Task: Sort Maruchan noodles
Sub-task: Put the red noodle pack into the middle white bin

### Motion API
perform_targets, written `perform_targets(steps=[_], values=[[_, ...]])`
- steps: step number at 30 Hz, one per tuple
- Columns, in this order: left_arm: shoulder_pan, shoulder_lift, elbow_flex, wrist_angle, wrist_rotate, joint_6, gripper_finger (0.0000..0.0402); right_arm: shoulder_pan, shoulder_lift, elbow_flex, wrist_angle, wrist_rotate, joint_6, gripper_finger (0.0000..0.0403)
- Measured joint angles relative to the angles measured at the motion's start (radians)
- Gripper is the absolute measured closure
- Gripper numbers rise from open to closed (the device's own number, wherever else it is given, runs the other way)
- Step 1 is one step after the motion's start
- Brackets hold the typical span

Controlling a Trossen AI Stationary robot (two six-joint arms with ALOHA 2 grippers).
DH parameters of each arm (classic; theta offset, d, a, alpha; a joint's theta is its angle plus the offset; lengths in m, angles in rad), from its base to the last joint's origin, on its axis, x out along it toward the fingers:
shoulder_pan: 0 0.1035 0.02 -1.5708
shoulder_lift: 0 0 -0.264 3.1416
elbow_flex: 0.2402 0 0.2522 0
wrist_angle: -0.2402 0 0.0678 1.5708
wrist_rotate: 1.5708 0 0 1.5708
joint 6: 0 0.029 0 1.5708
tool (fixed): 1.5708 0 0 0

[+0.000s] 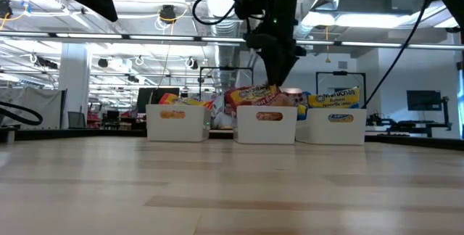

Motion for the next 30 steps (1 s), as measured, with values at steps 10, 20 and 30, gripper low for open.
perform_targets(steps=[10, 20, 30], values=[[0.0, 0.0, 0.0, 0.0, 0.039, -0.001, 0.0401, 0.004, 0.0, 0.0, -0.156, 0.003, 0.053, 0.0227], [0.0, 0.0, 0.0, 0.0, 0.03, -0.001, 0.0401, 0.011, 0.0, -0.103, 0.026, -0.013, 0.062, 0.0227], [0.0, 0.0, 0.0, -0.003, 0.026, -0.001, 0.0401, -0.064, 0.0, -0.21, 0.156, -0.104, 0.073, 0.0227]])
